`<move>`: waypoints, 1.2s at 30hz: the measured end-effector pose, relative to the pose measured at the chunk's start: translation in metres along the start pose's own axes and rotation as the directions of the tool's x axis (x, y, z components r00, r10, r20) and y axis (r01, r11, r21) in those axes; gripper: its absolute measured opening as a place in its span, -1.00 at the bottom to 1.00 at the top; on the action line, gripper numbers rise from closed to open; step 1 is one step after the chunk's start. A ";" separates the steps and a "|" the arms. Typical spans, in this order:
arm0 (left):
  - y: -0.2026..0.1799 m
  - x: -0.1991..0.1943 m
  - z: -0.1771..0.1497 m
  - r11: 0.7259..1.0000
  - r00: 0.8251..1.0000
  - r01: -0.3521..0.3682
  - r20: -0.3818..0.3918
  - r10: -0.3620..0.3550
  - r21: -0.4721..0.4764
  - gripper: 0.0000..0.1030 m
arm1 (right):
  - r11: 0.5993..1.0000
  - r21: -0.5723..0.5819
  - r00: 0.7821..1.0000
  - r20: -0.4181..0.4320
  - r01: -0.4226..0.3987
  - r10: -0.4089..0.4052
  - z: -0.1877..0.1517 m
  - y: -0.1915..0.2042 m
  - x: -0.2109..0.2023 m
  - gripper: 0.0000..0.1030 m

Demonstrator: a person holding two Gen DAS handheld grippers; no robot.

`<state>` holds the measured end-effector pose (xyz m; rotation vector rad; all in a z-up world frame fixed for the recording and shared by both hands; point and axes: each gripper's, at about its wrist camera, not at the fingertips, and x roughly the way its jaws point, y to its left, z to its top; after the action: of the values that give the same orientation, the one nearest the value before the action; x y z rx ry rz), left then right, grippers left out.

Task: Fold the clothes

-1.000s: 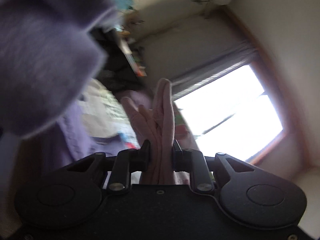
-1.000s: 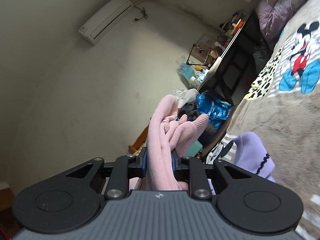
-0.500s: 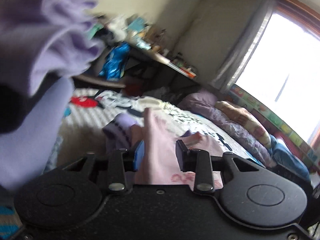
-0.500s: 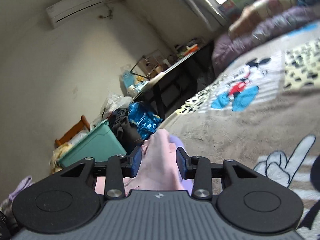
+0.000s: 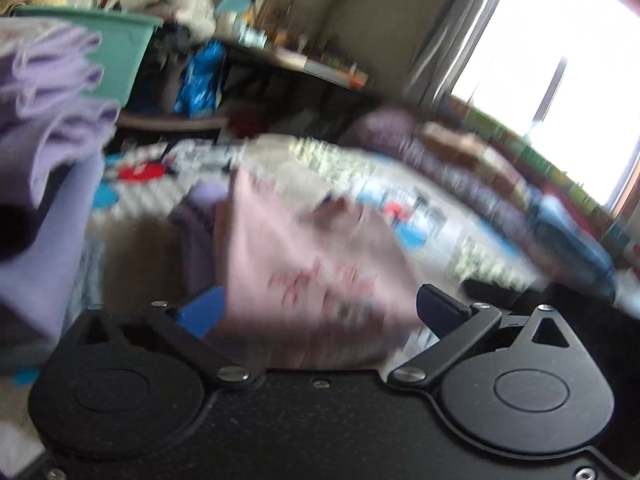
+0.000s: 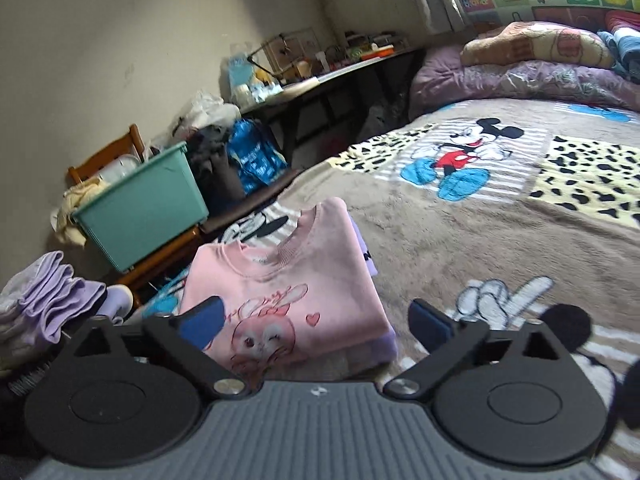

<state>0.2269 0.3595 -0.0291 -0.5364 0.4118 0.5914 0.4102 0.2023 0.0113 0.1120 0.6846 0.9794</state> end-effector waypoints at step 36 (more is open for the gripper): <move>0.003 -0.109 0.015 0.980 0.998 -0.060 -0.022 0.065 0.188 1.00 | 0.944 -0.151 0.940 -0.135 0.293 -0.314 -0.021 0.086 -0.085 1.00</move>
<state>0.1455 0.3254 0.0368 -0.3529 0.5074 0.5989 0.3041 0.1795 0.0691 -0.1835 0.7557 0.7352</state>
